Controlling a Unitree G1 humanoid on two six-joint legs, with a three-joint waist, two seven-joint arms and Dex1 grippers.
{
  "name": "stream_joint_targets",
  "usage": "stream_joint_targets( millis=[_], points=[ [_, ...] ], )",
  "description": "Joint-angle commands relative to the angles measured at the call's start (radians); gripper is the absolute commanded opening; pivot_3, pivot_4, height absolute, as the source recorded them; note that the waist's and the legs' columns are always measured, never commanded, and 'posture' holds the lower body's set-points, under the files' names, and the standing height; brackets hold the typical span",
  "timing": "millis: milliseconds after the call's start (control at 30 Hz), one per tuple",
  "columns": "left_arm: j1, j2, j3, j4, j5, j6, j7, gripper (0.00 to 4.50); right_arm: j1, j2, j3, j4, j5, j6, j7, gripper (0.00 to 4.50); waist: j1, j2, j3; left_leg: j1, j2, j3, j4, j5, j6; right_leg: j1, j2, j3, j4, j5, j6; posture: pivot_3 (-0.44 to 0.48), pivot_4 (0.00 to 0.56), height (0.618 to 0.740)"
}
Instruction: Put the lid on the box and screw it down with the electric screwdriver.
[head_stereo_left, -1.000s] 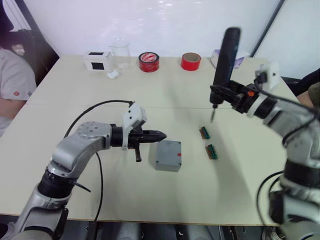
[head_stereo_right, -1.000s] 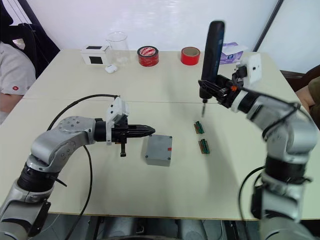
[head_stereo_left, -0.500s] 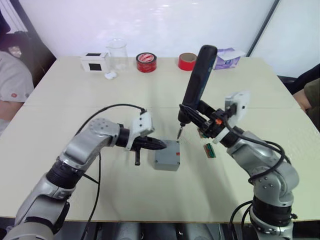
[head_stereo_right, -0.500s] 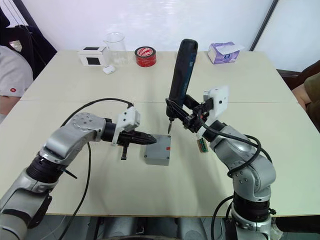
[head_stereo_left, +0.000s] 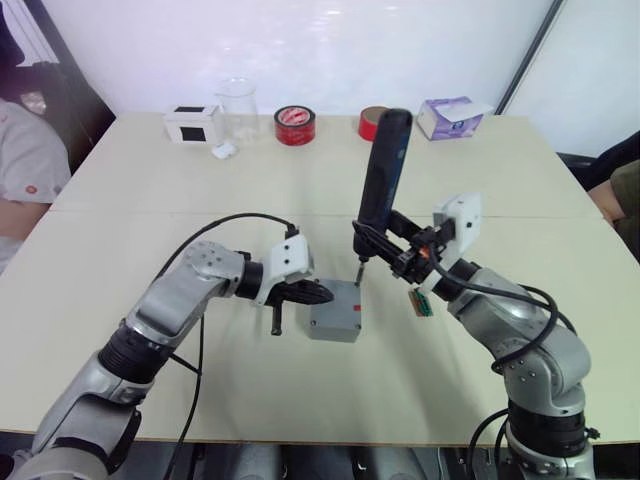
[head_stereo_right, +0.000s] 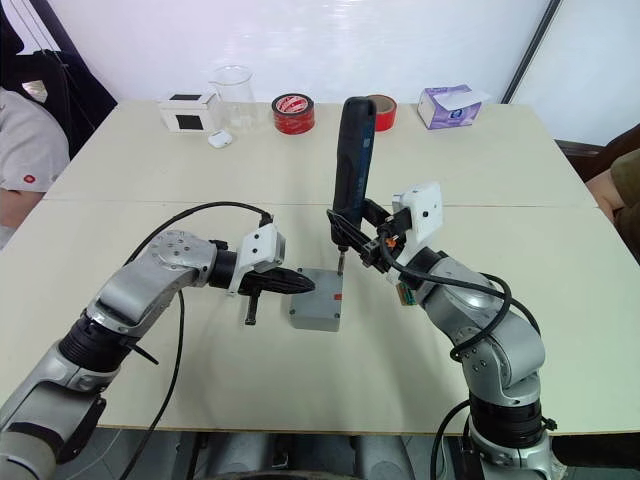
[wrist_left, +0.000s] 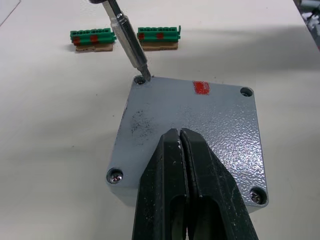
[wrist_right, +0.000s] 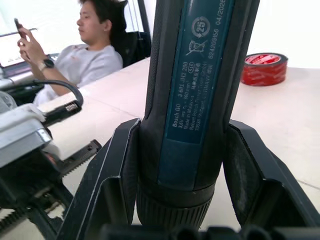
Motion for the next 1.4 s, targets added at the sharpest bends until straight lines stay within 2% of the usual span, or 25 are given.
stream_joint_targets(
  millis=[33,400,667,800,1400],
  points=[
    [0.014,0.002,-0.02,-0.002,0.022,0.005,-0.01,0.0,-0.007,0.007,-0.007,-0.025,-0.001,-0.051,-0.003,1.82,0.0,0.0,0.0,0.0,0.0,0.0,0.0,0.0,0.0,0.0,0.0,0.0,0.0,0.0,0.0,0.0,0.15,0.74],
    [0.003,-0.015,-0.015,-0.017,0.01,0.031,-0.016,0.0,0.085,0.01,0.056,-0.01,-0.063,-0.127,0.001,1.82,0.0,0.0,0.0,0.001,0.0,0.0,0.0,0.0,0.0,0.001,0.0,0.0,0.0,0.0,0.0,0.0,0.15,0.74],
    [0.014,-0.007,-0.011,-0.021,0.006,0.047,-0.025,0.0,0.186,-0.001,0.126,0.04,-0.137,-0.204,0.009,1.82,0.0,-0.001,-0.001,0.012,0.0,0.0,-0.001,-0.001,0.001,0.012,0.0,0.0,-0.001,-0.002,-0.002,0.0,0.15,0.74],
    [0.021,-0.003,-0.008,-0.032,-0.001,0.061,-0.031,0.0,0.2,-0.017,0.145,0.051,-0.157,-0.198,0.013,1.82,-0.001,-0.004,-0.006,0.016,0.001,0.0,-0.002,-0.001,0.001,0.016,0.0,0.0,-0.001,-0.003,-0.004,0.0,0.15,0.74],
    [0.035,-0.02,0.005,-0.032,-0.006,0.081,-0.018,0.0,0.206,-0.017,0.186,0.067,-0.188,-0.2,0.035,1.82,-0.001,-0.008,-0.015,0.017,0.002,0.0,-0.003,-0.001,0.001,0.016,0.001,0.0,-0.001,-0.003,-0.004,0.0,0.15,0.74]
  ],
)
